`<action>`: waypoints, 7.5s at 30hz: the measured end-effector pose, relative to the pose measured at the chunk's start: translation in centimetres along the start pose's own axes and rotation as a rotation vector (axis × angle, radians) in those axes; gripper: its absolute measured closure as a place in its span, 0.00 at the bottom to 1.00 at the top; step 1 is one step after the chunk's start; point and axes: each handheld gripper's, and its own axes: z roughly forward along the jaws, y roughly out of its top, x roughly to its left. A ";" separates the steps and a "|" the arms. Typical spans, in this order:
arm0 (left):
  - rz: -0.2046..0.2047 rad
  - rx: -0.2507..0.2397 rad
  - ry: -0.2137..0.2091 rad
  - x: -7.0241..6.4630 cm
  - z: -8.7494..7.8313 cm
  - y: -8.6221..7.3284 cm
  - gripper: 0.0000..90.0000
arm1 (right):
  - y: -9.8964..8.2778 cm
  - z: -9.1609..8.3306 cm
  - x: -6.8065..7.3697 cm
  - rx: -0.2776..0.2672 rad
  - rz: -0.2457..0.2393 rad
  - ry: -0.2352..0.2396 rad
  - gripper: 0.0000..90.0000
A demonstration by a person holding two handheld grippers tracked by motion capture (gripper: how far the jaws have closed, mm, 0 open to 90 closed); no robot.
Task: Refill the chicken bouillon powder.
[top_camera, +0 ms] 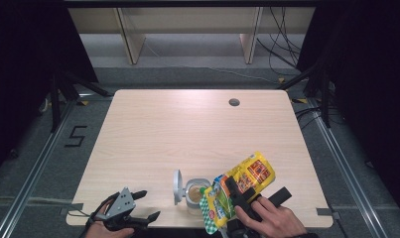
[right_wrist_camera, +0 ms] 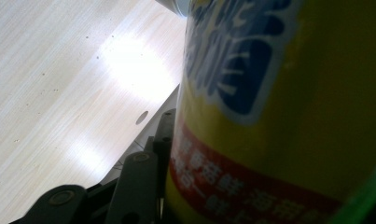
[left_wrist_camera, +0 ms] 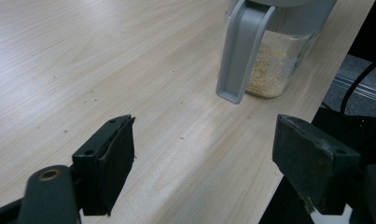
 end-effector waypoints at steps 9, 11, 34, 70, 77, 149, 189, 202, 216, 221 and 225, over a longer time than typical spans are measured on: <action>0.000 -0.001 0.001 0.0 0.0 0.0 0.23 | -0.2 0.0 0.0 -0.002 0.005 -0.004 0.72; 0.003 0.002 0.006 0.0 0.0 0.0 0.23 | -0.2 0.0 0.0 -0.003 0.006 -0.004 0.72; 0.031 0.003 0.000 0.3 0.0 0.1 0.23 | -0.2 0.1 -0.4 -0.011 -0.045 0.010 0.72; 0.003 0.007 -0.003 0.2 0.1 0.0 0.23 | -0.6 0.1 -0.9 -0.030 -0.110 0.018 0.74; 0.008 0.007 0.000 0.2 0.2 0.0 0.23 | -0.8 0.0 -0.7 -0.031 -0.103 0.022 0.74; 0.030 0.026 0.011 0.3 0.2 0.0 0.23 | -0.9 -0.1 -1.4 -0.035 -0.130 0.021 0.74; 0.029 0.029 0.007 0.3 0.3 0.1 0.23 | -0.8 -0.1 -1.0 -0.038 -0.116 0.025 0.74; -0.002 0.005 -0.005 0.1 0.4 0.0 0.23 | -1.3 -0.3 -0.8 -0.046 -0.079 0.021 0.74; 0.028 0.028 0.008 0.3 0.3 0.0 0.23 | -1.5 -0.2 -0.1 -0.063 -0.032 0.016 0.74; 0.011 0.018 0.005 0.2 0.3 0.0 0.23 | -1.5 -0.2 0.3 -0.076 -0.003 0.009 0.74; 0.002 0.013 -0.004 0.2 0.4 0.0 0.23 | -1.5 -0.1 0.6 -0.086 0.032 0.012 0.74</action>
